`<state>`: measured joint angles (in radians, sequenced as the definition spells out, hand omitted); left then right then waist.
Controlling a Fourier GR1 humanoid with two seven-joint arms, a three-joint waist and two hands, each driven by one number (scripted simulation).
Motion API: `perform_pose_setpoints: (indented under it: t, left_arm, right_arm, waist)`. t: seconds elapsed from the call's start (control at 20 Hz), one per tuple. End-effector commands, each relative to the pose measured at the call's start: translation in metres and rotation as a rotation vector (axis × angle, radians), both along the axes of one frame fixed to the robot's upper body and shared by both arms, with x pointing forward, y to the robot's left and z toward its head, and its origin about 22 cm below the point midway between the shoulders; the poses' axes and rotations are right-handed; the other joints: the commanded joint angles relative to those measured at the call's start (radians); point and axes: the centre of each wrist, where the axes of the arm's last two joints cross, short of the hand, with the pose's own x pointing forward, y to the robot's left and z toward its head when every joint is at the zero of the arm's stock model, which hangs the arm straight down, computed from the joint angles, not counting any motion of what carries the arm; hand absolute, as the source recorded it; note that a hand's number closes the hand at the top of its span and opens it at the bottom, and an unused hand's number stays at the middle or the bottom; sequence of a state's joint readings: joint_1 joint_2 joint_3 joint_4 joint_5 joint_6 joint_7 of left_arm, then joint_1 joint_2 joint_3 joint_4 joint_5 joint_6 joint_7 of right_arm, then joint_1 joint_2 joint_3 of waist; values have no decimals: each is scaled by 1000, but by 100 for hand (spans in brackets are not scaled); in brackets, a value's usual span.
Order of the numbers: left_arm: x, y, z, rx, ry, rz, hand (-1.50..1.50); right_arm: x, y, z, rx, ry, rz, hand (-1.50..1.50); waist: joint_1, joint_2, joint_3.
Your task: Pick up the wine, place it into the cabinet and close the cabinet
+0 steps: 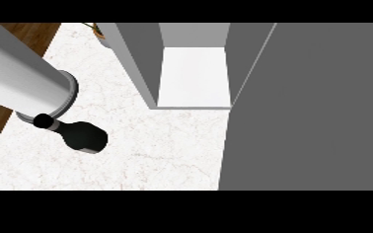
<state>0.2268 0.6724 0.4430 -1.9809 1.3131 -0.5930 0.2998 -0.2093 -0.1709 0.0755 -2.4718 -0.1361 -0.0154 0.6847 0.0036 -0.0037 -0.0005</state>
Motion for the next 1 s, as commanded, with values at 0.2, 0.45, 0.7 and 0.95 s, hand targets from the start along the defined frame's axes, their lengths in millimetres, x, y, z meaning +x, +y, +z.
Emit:
perform_pose_setpoints:
  t: [0.2,0.45,0.7,0.95]
  left_arm:
    - [17,-5,7,47,7,13,-150]
    - [16,-11,-12,22,35,60,-150]
    - [40,-17,-26,16,34,103,-150]
    - [46,-26,-41,58,52,136,-150]
  right_arm:
    - [-41,0,32,26,-61,40,-150]
    - [-33,-3,43,14,-42,34,-150]
    - [-15,8,45,34,-36,31,-150]
    - [-40,5,43,17,-50,36,-150]
  waist:
    - [-17,1,0]
    - [-11,1,0]
    - [-10,3,0]
    - [-15,1,0]
